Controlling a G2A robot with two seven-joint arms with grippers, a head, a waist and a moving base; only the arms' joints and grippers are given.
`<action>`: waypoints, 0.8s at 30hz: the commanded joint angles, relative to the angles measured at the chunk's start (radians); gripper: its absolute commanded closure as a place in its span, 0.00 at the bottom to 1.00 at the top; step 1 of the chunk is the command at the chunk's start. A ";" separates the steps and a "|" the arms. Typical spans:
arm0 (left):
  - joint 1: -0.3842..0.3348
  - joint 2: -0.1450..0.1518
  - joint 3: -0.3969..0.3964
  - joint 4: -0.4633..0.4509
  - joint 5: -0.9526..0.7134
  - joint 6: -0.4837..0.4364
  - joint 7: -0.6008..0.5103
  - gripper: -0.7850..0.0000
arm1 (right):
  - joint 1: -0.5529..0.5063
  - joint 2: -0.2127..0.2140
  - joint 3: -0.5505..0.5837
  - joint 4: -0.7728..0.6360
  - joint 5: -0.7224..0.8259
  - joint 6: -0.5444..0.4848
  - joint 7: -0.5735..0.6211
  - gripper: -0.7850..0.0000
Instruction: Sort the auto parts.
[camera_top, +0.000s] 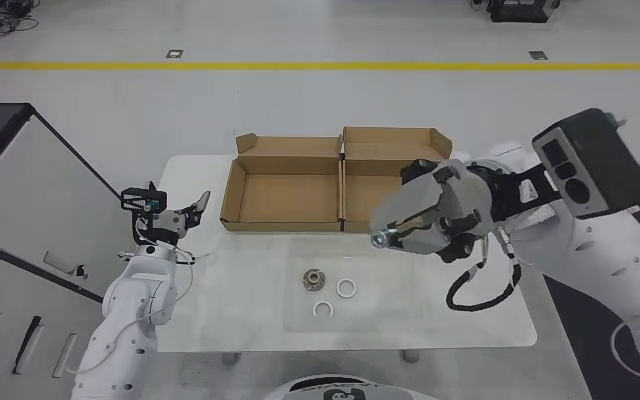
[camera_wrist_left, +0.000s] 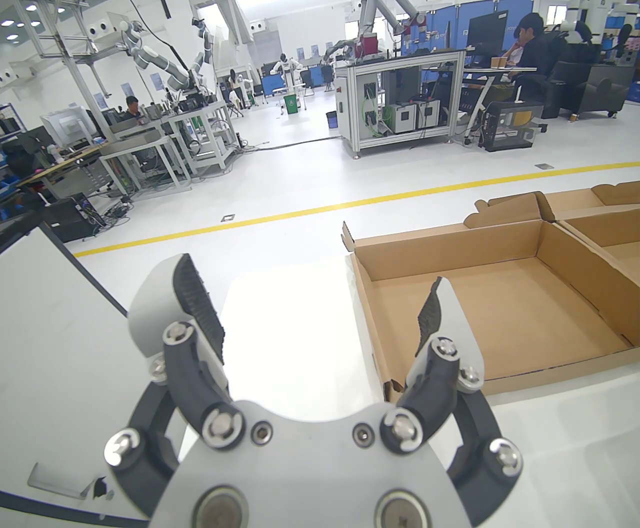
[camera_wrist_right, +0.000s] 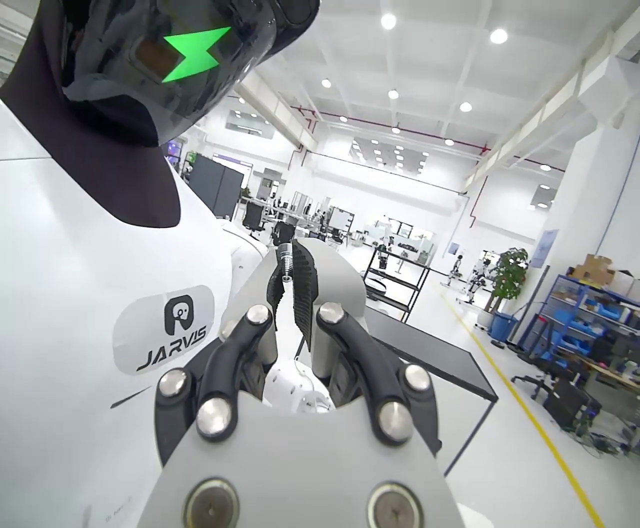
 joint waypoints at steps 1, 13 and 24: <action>0.000 0.000 0.000 0.000 0.000 0.000 0.000 0.00 | -0.010 -0.002 0.010 -0.004 0.033 -0.004 0.020 1.00; 0.000 0.000 0.000 0.000 0.000 0.000 0.000 0.00 | -0.066 -0.061 0.039 -0.047 0.125 -0.032 -0.095 1.00; 0.000 0.000 0.000 0.000 0.000 0.000 0.000 0.00 | -0.101 -0.128 0.033 -0.052 0.132 -0.032 -0.180 1.00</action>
